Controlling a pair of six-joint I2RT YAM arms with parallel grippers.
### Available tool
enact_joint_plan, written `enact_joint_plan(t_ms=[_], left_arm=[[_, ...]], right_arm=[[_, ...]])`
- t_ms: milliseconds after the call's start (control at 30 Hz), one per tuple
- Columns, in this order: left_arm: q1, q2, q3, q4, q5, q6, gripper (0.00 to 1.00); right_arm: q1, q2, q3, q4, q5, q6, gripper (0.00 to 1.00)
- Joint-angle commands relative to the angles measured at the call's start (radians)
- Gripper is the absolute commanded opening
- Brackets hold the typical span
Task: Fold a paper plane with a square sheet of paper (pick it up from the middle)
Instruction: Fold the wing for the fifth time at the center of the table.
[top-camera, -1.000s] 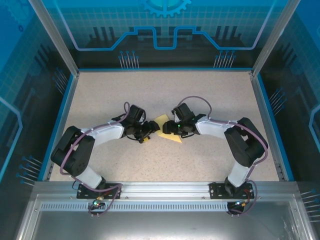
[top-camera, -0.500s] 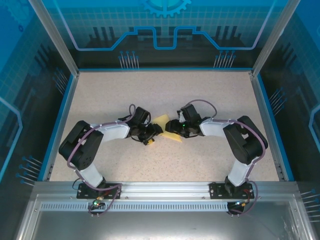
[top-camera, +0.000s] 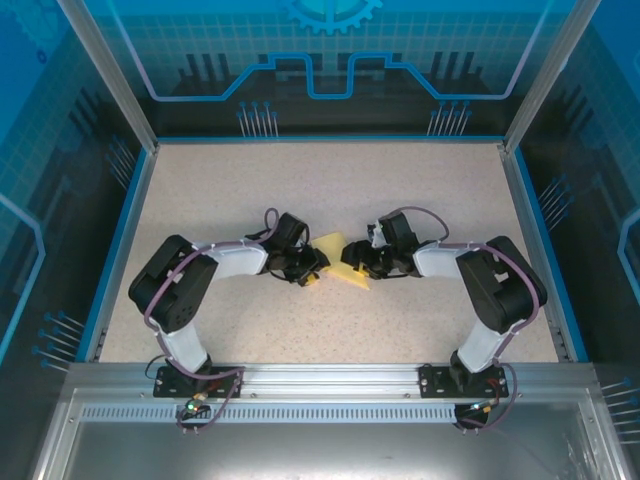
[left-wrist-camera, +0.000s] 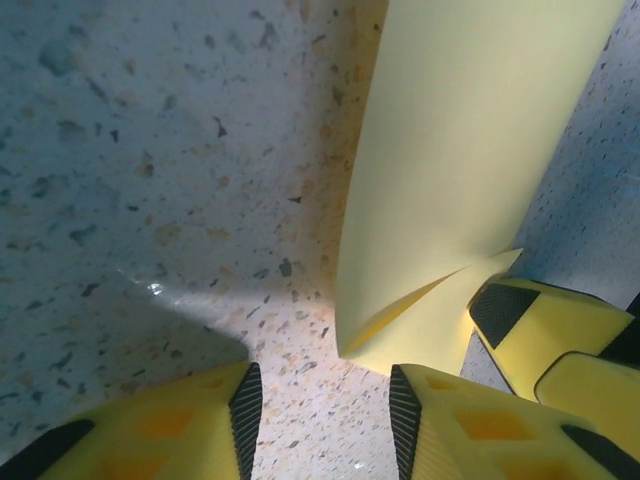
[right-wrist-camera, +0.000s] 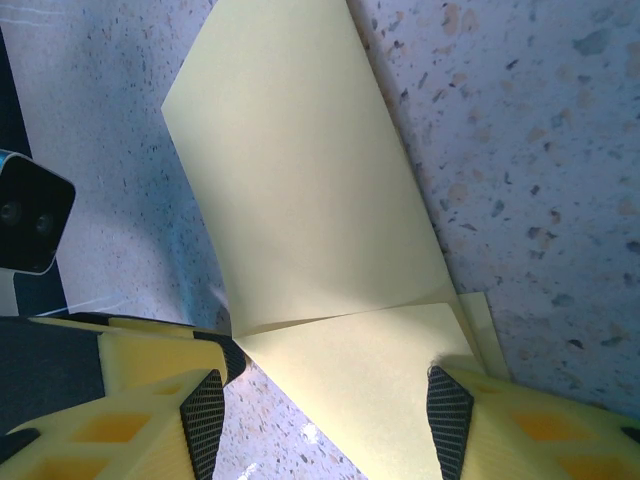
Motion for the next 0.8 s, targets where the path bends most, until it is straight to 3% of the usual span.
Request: enact_joint_plan(t_ms=[0,433,767], left_arm=[[-0.009,0.026,0.032,0.05,0.008,-0.015,0.38],[-0.016,0.058,0.057,0.077,0.038,-0.007,0.34],[-0.018,0.045,0.042,0.164,0.054,-0.006,0.21]], right_arm=[[-0.024,0.017,-0.052,-0.128,-0.012,0.017,0.6],[-0.031,0.017,-0.063,-0.104,-0.025,0.019,0.59],[-0.037,-0.028,-0.054,-0.072,-0.021,-0.051,0.6]])
